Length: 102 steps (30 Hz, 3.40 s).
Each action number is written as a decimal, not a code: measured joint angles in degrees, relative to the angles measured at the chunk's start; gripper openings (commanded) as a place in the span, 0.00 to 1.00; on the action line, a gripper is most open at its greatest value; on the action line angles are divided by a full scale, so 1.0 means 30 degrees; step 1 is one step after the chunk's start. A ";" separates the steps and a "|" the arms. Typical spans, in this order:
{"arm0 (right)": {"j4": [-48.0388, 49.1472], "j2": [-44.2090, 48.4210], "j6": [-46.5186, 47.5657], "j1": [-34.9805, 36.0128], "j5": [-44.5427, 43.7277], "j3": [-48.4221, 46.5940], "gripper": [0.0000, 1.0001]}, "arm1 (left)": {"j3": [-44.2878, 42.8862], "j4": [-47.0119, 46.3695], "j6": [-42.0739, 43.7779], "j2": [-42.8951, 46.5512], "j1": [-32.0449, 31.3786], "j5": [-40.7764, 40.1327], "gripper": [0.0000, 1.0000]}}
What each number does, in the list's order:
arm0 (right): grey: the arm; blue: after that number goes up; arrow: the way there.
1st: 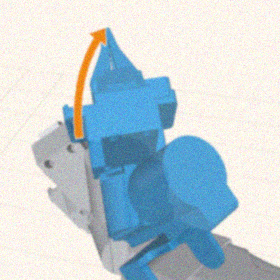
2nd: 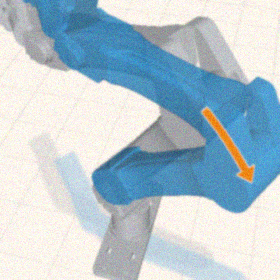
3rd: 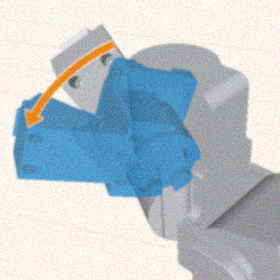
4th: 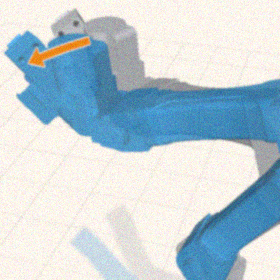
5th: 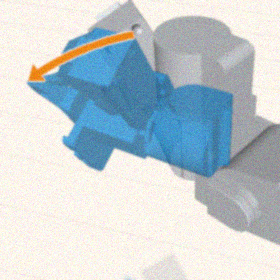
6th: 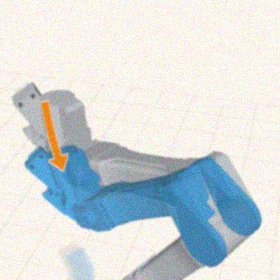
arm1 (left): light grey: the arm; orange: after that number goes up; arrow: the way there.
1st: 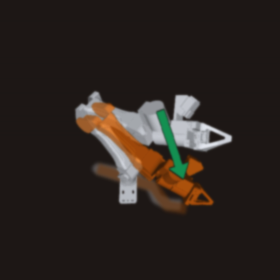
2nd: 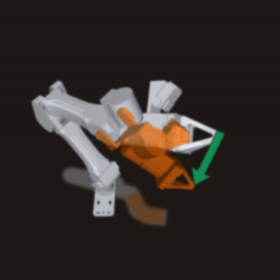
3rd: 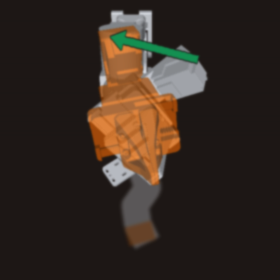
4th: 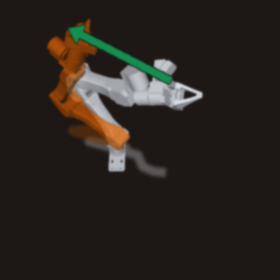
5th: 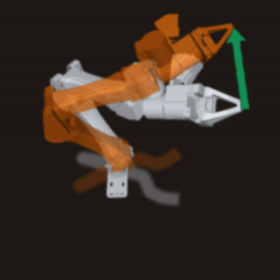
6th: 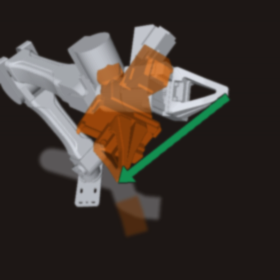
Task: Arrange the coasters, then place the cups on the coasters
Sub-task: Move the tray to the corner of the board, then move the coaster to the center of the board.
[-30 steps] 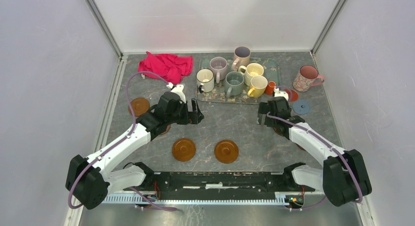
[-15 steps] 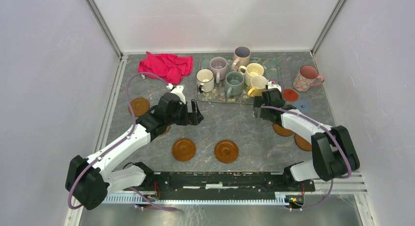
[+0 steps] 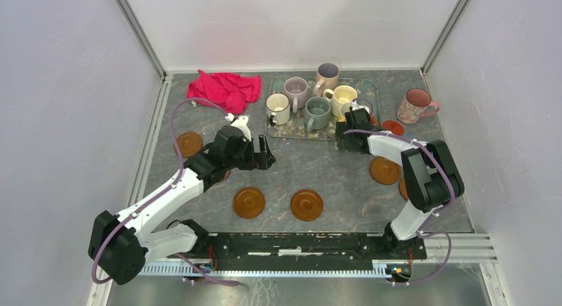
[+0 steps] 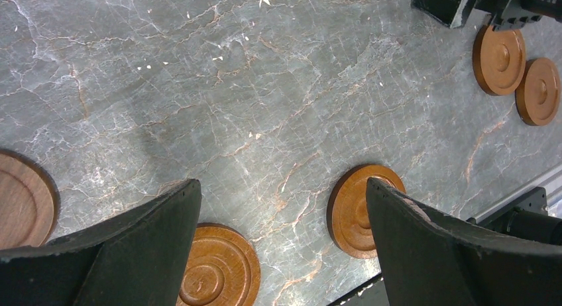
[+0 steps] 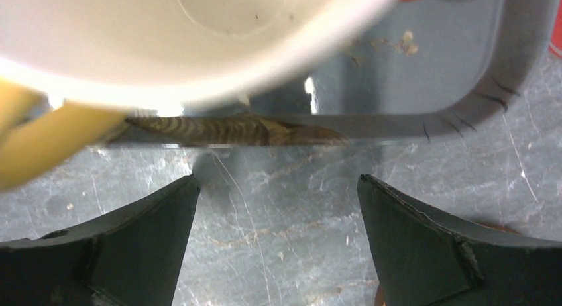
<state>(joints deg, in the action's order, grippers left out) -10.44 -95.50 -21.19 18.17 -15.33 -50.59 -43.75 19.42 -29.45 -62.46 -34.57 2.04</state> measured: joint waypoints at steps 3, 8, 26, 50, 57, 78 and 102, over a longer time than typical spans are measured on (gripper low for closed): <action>-0.0036 -0.0780 0.0138 -0.0095 0.0102 -0.0845 0.98 | 0.0000 0.0000 0.0000 -0.0007 0.0000 0.0000 1.00; -0.0918 -0.2193 0.0503 -0.0284 0.0466 -0.2696 0.98 | 0.0000 0.0015 0.0000 0.0000 0.0036 0.0000 1.00; -0.2718 -0.7482 0.1209 -0.0998 0.1537 -1.0069 0.98 | 0.0000 0.0058 0.0000 -0.0015 0.0291 -0.0007 1.00; -0.1960 0.2907 0.0102 -0.1093 0.0372 -0.0780 0.98 | 0.0000 -0.0051 0.0000 0.0007 0.0437 0.0415 1.00; -0.2193 0.5632 -0.0707 -0.1413 0.0007 0.3249 0.98 | 0.0000 -0.0095 0.0000 0.0124 0.0495 0.0474 1.00; -0.0933 0.7191 -0.1217 -0.2936 0.1734 0.6237 0.98 | 0.0357 -0.0386 -0.0007 0.0124 0.0576 0.0954 1.00; 0.2062 0.6812 -0.3388 0.3883 0.0933 0.6863 0.98 | 0.0663 -0.0816 -0.0022 0.0051 0.0590 0.1362 1.00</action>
<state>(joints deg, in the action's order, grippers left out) -4.25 -75.07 -31.35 29.82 -12.53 -30.00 -41.76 16.97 -29.52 -62.30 -32.80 6.13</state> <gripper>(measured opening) 0.982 0.994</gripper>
